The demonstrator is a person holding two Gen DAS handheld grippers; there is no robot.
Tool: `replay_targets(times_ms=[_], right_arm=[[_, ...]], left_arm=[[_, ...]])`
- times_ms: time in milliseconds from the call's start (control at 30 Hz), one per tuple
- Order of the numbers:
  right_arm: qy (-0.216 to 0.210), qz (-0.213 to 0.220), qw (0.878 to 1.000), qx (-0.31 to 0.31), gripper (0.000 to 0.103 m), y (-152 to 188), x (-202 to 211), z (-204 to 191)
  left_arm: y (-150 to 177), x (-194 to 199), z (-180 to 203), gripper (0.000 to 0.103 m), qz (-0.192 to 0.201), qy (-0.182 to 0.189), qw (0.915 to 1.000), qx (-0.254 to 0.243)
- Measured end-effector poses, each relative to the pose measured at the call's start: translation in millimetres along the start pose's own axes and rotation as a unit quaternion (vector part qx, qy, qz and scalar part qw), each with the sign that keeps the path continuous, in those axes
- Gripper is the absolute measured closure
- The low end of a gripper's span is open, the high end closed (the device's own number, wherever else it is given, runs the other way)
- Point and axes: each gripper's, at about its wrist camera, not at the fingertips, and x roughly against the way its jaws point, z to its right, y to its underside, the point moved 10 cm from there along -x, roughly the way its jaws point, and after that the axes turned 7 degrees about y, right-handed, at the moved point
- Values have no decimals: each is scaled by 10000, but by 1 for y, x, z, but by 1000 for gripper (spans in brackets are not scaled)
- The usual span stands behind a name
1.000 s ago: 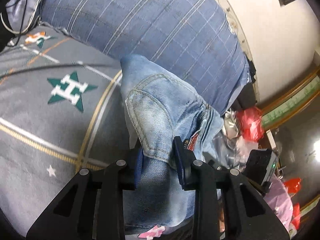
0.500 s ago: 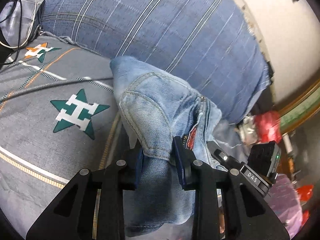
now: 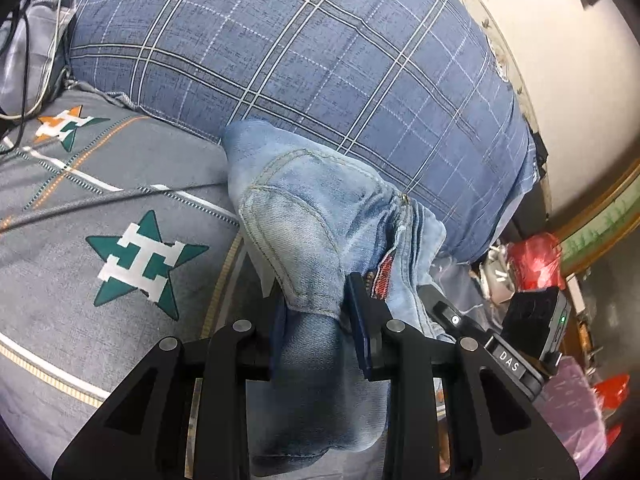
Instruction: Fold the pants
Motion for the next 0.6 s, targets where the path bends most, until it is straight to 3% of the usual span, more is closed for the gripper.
replay_targets(times_ms=[233, 467, 600], right_arm=[[2, 51, 10000, -71, 79, -3, -4, 9], [204, -436, 9984, -288, 78, 15, -36, 29], [520, -794, 9945, -439, 73, 23, -45, 43]], left_arm=[[-4, -10, 3, 75, 42, -181, 9995, -255], [5, -26, -21, 75, -177, -513, 9985, -82], [10, -34, -37, 73, -382, -822, 9959, 17]])
